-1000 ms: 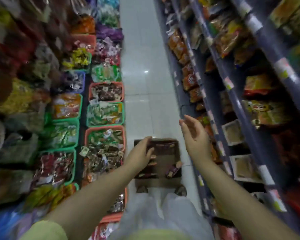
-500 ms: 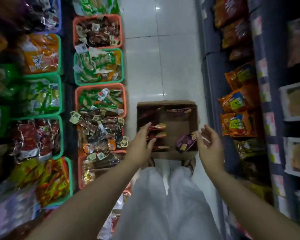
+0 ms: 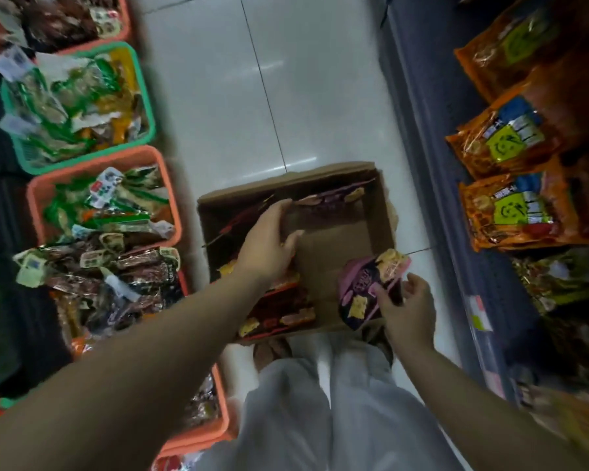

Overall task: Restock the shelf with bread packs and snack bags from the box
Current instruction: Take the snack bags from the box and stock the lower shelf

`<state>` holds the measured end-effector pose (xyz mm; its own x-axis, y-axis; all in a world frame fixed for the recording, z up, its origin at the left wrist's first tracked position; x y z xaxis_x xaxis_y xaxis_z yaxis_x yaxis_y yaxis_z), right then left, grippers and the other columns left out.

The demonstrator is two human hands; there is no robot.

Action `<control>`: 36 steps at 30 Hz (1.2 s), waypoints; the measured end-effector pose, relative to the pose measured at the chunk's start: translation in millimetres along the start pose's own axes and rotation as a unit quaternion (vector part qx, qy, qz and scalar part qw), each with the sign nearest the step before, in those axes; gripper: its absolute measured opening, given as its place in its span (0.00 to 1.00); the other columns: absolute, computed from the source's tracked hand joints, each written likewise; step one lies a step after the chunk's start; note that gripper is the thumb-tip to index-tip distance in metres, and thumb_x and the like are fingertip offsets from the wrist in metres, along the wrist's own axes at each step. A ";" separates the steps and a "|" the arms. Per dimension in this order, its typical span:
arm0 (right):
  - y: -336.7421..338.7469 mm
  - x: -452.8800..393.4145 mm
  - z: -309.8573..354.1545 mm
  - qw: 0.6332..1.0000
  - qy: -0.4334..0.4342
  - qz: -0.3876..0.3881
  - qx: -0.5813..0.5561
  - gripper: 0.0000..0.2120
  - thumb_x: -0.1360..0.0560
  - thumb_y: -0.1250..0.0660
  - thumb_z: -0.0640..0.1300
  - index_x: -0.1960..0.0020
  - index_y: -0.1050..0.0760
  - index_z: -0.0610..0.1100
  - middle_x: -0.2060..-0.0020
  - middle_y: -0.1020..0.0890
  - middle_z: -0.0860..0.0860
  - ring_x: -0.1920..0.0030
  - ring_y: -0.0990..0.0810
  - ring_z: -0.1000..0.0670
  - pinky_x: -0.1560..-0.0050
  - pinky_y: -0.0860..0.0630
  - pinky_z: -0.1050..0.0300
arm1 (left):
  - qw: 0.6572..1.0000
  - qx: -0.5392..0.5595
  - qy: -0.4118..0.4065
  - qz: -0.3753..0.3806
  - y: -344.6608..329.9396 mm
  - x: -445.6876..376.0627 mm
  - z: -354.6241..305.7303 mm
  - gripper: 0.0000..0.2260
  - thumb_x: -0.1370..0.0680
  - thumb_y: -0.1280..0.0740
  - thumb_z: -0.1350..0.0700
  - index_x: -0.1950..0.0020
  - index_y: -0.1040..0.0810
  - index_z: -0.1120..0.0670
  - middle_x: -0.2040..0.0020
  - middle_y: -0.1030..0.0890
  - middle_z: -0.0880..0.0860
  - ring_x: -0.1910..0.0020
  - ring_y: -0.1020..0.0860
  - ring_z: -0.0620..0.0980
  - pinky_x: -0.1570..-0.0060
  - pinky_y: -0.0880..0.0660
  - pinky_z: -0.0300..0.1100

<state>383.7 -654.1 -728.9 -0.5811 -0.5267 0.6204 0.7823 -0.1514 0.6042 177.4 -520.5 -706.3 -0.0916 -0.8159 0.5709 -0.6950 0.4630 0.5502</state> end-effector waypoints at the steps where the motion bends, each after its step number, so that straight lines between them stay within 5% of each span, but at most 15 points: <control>1: -9.1 -9.3 -9.8 1.000 0.000 0.003 0.012 0.24 0.28 0.28 0.45 0.37 0.30 0.37 0.43 0.23 0.41 0.43 0.23 0.42 0.50 0.32 0.60 | 1.000 -0.017 0.000 0.001 -7.6 -11.9 5.3 0.25 0.23 0.33 0.54 0.27 0.37 0.48 0.29 0.31 0.49 0.29 0.33 0.48 0.32 0.36 0.42; 4: -30.3 -33.9 -33.6 0.999 -0.020 0.002 0.025 0.22 0.29 0.26 0.44 0.41 0.30 0.36 0.47 0.22 0.41 0.47 0.22 0.40 0.53 0.31 0.58 | 0.999 -0.050 0.001 -0.021 -20.9 -44.4 19.0 0.28 0.24 0.31 0.53 0.27 0.37 0.49 0.27 0.33 0.49 0.27 0.36 0.49 0.29 0.36 0.50; 7: -35.6 -49.5 -42.7 0.999 -0.038 -0.028 0.008 0.24 0.29 0.27 0.42 0.39 0.34 0.36 0.47 0.22 0.42 0.48 0.22 0.42 0.52 0.30 0.58 | 0.998 -0.048 -0.001 -0.043 -27.2 -67.4 26.3 0.26 0.24 0.31 0.54 0.28 0.34 0.50 0.29 0.30 0.49 0.30 0.33 0.49 0.30 0.35 0.48; 12: -27.3 -56.7 -43.9 0.995 -0.058 -0.073 -0.023 0.18 0.28 0.28 0.40 0.44 0.33 0.38 0.58 0.24 0.48 0.57 0.25 0.48 0.67 0.34 0.64 | 0.999 -0.022 0.020 -0.030 -35.8 -77.8 36.5 0.09 0.22 0.35 0.56 0.42 0.22 0.49 0.49 0.22 0.44 0.50 0.26 0.41 0.53 0.30 0.31; 16: -9.5 -42.8 -27.1 0.998 -0.028 -0.048 -0.013 0.13 0.29 0.27 0.41 0.49 0.28 0.41 0.61 0.23 0.49 0.61 0.25 0.51 0.67 0.35 0.67 | 0.999 -0.019 0.012 -0.036 -26.6 -59.6 17.2 0.04 0.20 0.37 0.55 0.50 0.23 0.48 0.57 0.23 0.43 0.58 0.26 0.38 0.59 0.31 0.36; 23: 47.1 22.7 35.9 0.996 0.000 -0.016 -0.088 0.08 0.30 0.26 0.42 0.54 0.24 0.46 0.60 0.18 0.49 0.59 0.19 0.51 0.55 0.22 0.55 | 0.999 0.028 -0.019 -0.032 27.5 28.0 -47.0 0.07 0.20 0.38 0.55 0.47 0.21 0.51 0.53 0.19 0.47 0.54 0.22 0.44 0.55 0.28 0.37; 28: 123.1 97.3 103.4 0.988 -0.001 0.001 -0.153 0.09 0.28 0.29 0.40 0.48 0.24 0.44 0.58 0.17 0.51 0.55 0.17 0.49 0.49 0.20 0.46 | 0.993 0.081 -0.086 -0.020 92.2 107.3 -125.7 0.08 0.21 0.37 0.54 0.58 0.25 0.43 0.59 0.19 0.45 0.58 0.21 0.39 0.64 0.29 0.28; 36: 289.4 286.4 203.4 0.964 0.053 -0.048 -0.254 0.04 0.25 0.32 0.43 0.51 0.23 0.44 0.62 0.17 0.50 0.62 0.18 0.51 0.60 0.22 0.52 | 0.963 0.182 -0.196 -0.016 200.7 287.7 -290.6 0.09 0.20 0.37 0.59 0.60 0.26 0.53 0.68 0.21 0.41 0.68 0.24 0.37 0.68 0.29 0.30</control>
<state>398.0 -678.7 -274.6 -0.6506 -0.5683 0.5037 0.7510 -0.5800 0.3155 218.9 -561.6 -254.5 -0.2777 -0.9291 0.2443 -0.8998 0.3406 0.2727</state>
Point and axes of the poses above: each hand's wrist, its own x-axis away from the middle knuckle, its own y-axis out of the back of the hand, z = x × y, the point moved 4 cm from there along -x, towards the middle knuckle
